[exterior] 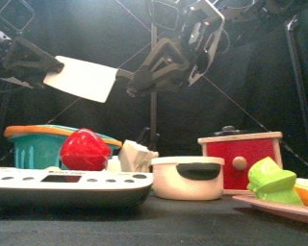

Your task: Cut apple

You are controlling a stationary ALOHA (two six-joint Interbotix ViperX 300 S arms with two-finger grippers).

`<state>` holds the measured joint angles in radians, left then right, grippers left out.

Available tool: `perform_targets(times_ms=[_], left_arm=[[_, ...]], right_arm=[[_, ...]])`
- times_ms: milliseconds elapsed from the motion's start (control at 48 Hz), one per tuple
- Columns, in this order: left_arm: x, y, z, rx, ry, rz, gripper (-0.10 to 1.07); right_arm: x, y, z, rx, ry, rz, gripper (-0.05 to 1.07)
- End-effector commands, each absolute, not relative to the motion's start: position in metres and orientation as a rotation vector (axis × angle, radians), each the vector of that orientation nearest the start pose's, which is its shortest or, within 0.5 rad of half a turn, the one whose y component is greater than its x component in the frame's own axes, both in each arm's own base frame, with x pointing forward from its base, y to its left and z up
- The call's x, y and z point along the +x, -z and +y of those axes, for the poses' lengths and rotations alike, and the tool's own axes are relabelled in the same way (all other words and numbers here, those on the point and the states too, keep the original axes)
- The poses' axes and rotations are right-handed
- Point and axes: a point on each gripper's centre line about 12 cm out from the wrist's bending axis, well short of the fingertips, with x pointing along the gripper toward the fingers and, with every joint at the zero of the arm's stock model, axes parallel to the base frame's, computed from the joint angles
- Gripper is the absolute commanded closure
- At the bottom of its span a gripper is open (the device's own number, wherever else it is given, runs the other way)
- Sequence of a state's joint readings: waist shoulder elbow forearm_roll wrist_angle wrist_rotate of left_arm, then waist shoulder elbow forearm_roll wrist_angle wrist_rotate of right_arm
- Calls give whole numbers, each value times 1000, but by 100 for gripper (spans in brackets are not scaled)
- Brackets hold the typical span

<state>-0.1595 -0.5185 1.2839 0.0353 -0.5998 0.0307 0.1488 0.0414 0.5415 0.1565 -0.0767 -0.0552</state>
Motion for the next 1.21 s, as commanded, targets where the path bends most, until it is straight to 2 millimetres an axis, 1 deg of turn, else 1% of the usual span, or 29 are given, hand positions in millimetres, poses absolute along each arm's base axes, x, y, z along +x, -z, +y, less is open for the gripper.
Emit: perform_targets(times_ms=[0, 146, 375, 1188], left_arm=[[243, -187, -41, 50, 168, 192, 60], [248, -175, -41, 46, 160, 241, 60], [254, -170, -41, 47, 156, 267, 60], [254, -169, -45, 43, 172, 272, 60]], right_arm=[[426, -223, 65, 83, -109, 450, 57], [424, -223, 64, 104, -103, 454, 57], [422, -221, 65, 101, -105, 465, 57], [420, -212, 70, 100, -115, 489, 57]])
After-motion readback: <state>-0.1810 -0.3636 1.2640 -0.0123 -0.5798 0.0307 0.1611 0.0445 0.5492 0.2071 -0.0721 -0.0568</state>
